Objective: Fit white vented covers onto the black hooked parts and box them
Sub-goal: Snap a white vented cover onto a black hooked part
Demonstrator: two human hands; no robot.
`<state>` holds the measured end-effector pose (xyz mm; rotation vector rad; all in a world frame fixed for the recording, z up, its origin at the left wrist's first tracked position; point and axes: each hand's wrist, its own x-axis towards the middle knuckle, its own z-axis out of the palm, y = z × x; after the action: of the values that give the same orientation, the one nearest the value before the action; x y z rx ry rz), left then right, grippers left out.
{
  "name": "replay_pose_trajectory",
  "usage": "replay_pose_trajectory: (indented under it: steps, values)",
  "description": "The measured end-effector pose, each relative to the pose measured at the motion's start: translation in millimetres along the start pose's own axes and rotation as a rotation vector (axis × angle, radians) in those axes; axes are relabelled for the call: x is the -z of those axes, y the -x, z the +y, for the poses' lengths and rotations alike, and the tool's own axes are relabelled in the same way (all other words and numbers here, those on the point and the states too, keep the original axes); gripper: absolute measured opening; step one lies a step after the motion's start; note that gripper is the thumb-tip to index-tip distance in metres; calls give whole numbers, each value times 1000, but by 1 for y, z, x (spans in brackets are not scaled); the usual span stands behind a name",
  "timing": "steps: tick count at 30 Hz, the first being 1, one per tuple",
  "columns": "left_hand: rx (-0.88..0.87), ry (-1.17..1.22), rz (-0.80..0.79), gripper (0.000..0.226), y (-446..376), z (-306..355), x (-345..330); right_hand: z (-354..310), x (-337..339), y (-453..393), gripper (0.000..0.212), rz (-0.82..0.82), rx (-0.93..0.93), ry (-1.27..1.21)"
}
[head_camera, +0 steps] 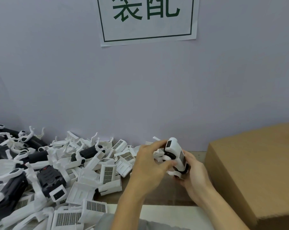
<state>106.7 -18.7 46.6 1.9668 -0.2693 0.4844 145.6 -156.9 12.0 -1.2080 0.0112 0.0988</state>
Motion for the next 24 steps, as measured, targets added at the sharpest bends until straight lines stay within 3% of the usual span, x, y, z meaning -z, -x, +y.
replay_pose_trajectory:
  steps: [4, 9, 14, 18, 24]
  values:
    - [67, -73, 96, 43, -2, -3, 8, 6, 2, -1, 34, -2, 123, 211]
    - [132, 285, 233, 47, 0, -2, 17, 0, 2, 8, 53, -267, 170, 319]
    - [239, 347, 288, 26, -1, -10, 22, -5, 3, 14, 42, -398, 201, 618]
    - [249, 256, 155, 29, 1, -14, 12, -6, -4, 15, 23, -354, 277, 659]
    - [374, 276, 339, 43, -1, -20, -7, -2, -5, 11, 28, -105, 262, 446]
